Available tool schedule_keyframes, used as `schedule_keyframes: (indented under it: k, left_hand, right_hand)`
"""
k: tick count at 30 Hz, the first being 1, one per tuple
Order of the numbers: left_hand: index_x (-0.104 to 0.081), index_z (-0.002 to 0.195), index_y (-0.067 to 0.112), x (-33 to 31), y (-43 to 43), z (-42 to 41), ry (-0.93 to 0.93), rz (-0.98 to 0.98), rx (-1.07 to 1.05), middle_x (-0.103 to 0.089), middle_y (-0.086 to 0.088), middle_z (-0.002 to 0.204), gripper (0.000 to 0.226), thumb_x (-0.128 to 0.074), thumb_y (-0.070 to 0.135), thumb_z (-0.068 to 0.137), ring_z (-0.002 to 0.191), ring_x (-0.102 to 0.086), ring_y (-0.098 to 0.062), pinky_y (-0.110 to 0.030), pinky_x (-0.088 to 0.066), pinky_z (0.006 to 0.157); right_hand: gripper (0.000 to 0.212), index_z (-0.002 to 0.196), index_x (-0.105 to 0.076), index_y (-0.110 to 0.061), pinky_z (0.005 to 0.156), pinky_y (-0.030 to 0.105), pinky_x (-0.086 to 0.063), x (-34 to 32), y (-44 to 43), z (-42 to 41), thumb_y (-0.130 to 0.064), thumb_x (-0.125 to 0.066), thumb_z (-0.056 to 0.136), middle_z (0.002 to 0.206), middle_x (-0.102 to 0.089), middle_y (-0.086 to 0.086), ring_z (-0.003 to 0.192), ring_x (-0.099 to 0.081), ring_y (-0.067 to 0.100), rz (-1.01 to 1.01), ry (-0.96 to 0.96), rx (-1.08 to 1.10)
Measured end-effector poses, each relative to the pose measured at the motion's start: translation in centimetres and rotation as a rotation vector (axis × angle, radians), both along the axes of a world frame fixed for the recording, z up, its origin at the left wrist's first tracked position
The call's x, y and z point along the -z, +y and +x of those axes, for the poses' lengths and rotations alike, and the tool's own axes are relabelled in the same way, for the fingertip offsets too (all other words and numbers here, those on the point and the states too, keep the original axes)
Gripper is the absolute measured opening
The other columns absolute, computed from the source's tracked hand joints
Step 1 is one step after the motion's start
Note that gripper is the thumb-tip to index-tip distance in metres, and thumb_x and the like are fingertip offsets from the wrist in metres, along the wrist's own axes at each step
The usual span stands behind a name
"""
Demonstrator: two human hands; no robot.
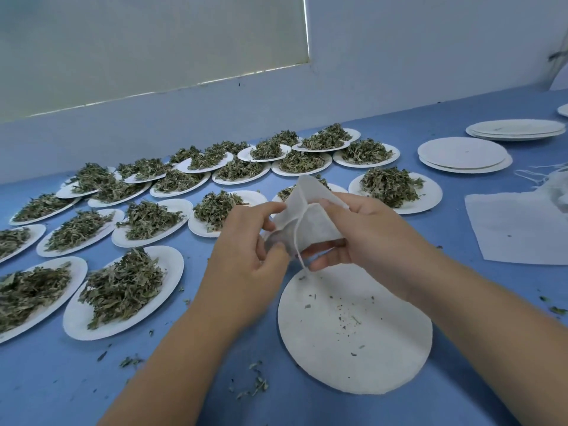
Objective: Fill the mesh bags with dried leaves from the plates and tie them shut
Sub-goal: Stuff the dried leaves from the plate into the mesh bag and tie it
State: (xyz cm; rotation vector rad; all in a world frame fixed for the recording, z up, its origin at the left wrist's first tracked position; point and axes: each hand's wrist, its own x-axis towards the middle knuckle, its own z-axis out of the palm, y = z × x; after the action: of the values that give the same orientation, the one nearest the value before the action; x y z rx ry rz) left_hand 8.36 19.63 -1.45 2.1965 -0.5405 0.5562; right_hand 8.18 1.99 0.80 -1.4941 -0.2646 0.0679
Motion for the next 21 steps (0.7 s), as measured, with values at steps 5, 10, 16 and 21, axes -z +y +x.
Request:
schedule_keyframes:
  k: [5, 10, 16, 21]
  left_hand:
    - [-0.040, 0.127, 0.039, 0.9, -0.1, 0.5, 0.095, 0.079, 0.034, -0.036, 0.021, 0.109, 0.055, -0.050, 0.039, 0.073, 0.085, -0.049, 0.001, -0.006, -0.039, 0.068]
    - [-0.022, 0.129, 0.061, 0.6, 0.6, -0.2, 0.042, 0.093, 0.038, -0.036, 0.019, 0.114, 0.068, -0.059, 0.028, 0.082, 0.096, -0.048, 0.003, -0.003, -0.037, 0.073]
    - [-0.018, 0.127, 0.065, 0.1, 2.4, -1.9, -0.057, 0.151, -0.036, -0.030, 0.028, 0.118, 0.071, -0.059, 0.023, 0.087, 0.096, -0.044, 0.005, -0.007, -0.039, 0.071]
    - [-0.031, 0.133, 0.041, -0.4, 5.2, -3.6, -0.102, 0.129, -0.170, -0.033, 0.020, 0.114, 0.059, -0.061, 0.023, 0.085, 0.100, -0.042, 0.002, -0.019, -0.041, 0.078]
  right_hand:
    - [0.029, 0.103, -0.072, -0.020, 0.064, 0.034, -0.060, 0.3, 0.2, 0.0, -0.035, -0.048, 0.100, 0.093, -0.074, 0.010, 0.074, -0.071, 0.028, 0.029, -0.062, -0.050]
    - [0.039, 0.100, -0.072, -0.041, 0.069, 0.031, -0.058, -0.1, 0.8, -0.8, -0.067, -0.056, 0.077, 0.095, -0.074, 0.008, 0.082, -0.072, 0.024, 0.034, -0.134, -0.133]
    - [0.031, 0.107, -0.070, -0.045, 0.074, 0.032, -0.059, -1.3, 2.0, -1.5, -0.059, -0.050, 0.087, 0.109, -0.070, 0.004, 0.090, -0.071, 0.023, -0.071, -0.157, -0.189]
    - [0.032, 0.108, -0.070, -0.041, 0.077, 0.036, -0.059, -3.5, 5.1, -2.4, -0.051, -0.045, 0.091, 0.107, -0.072, -0.006, 0.089, -0.069, 0.015, -0.168, -0.211, -0.273]
